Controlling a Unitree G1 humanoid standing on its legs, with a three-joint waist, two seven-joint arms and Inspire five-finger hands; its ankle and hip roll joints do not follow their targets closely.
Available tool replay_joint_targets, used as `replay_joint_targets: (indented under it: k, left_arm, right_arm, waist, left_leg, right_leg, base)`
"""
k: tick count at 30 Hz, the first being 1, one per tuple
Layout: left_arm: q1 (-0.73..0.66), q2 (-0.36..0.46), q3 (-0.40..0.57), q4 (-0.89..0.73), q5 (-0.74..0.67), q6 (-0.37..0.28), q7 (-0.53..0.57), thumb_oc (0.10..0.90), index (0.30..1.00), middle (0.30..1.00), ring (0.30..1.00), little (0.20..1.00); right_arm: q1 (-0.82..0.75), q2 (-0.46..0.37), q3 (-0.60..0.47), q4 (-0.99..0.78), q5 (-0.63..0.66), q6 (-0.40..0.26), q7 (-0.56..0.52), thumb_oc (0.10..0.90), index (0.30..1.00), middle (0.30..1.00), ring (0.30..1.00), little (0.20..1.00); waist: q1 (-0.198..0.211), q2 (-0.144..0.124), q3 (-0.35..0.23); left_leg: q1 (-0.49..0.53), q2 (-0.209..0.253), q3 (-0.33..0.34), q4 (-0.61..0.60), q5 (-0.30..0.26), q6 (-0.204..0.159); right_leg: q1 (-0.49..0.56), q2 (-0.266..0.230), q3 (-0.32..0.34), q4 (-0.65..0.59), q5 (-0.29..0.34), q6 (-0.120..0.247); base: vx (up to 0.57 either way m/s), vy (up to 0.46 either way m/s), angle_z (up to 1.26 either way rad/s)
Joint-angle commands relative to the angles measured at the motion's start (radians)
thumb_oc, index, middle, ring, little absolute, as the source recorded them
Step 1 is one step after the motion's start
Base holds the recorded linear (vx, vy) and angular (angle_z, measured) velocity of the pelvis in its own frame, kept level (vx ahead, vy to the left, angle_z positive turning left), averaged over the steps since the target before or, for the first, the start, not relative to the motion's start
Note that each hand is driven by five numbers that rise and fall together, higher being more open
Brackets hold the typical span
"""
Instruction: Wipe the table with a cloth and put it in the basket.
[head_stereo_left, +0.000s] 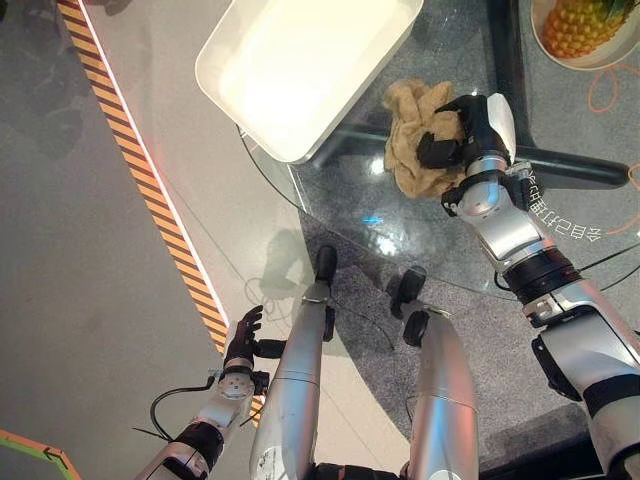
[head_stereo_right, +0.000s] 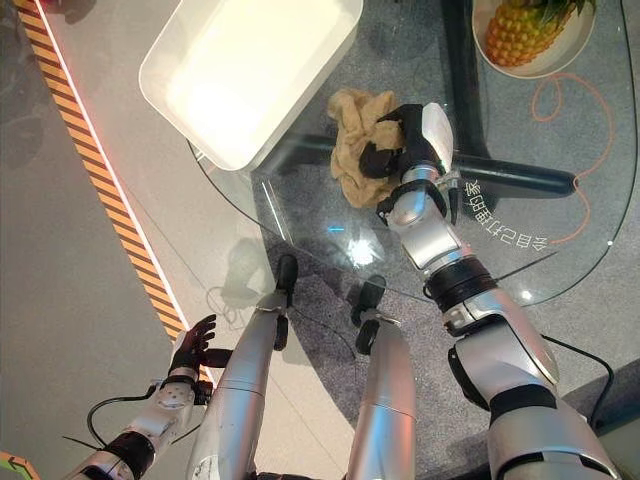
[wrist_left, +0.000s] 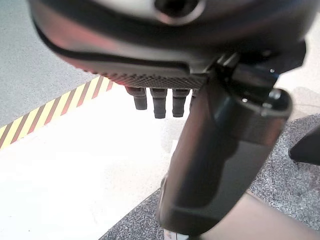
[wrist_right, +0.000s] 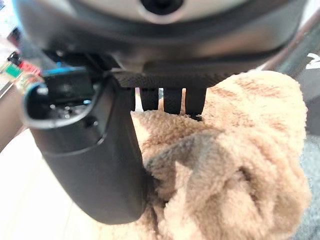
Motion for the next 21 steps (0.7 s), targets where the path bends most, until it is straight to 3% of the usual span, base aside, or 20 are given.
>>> replay_joint_targets:
  k: [1,4,8,21]
  left_arm:
    - [0.047,-0.051,-0.063,-0.054,0.039,-0.001,0.022,0.800,0.900,0.900,0.900,0.900]
    - [0.047,-0.051,-0.066,-0.056,0.042,0.002,0.028,0.800,0.900,0.900,0.900,0.900]
    - [0.046,-0.048,-0.066,-0.065,0.047,0.008,0.026,0.800,0.900,0.900,0.900,0.900]
    - [0.035,-0.036,-0.073,-0.073,0.045,0.018,0.022,0.800,0.900,0.900,0.900,0.900]
  right_arm:
    - [0.011,0.089,0.138,-0.065,0.012,-0.042,0.186,0.100,0.300,0.300,0.300,0.200]
    - [0.033,0.109,0.174,-0.101,0.003,-0.105,0.340,0.100,0.300,0.300,0.300,0.200]
    - [0.055,0.131,0.214,-0.154,-0.025,-0.099,0.420,0.100,0.300,0.300,0.300,0.200]
    - [0.086,0.134,0.243,-0.147,-0.043,-0.098,0.377,0.100,0.300,0.300,0.300,0.200]
  waist:
    - [0.044,0.079,-0.018]
    - [0.044,0.076,-0.018]
    - [0.044,0.073,-0.018]
    - [0.039,0.071,-0.018]
  left_leg:
    - [0.019,-0.071,0.141,0.043,-0.104,0.106]
    - [0.015,-0.072,0.140,0.040,-0.101,0.104]
    - [0.017,-0.072,0.141,0.038,-0.097,0.102]
    - [0.021,-0.069,0.141,0.033,-0.090,0.101]
  right_leg:
    - [-0.017,0.036,0.002,-0.083,0.091,0.042]
    - [-0.019,0.036,0.001,-0.089,0.094,0.043]
    - [-0.017,0.034,-0.002,-0.092,0.096,0.044]
    - [-0.013,0.038,-0.003,-0.110,0.107,0.042]
  base:
    - [0.00,-0.014,0.06]
    - [0.00,-0.020,0.01]
    - [0.00,0.000,0.00]
    - [0.00,-0.033,0.05]
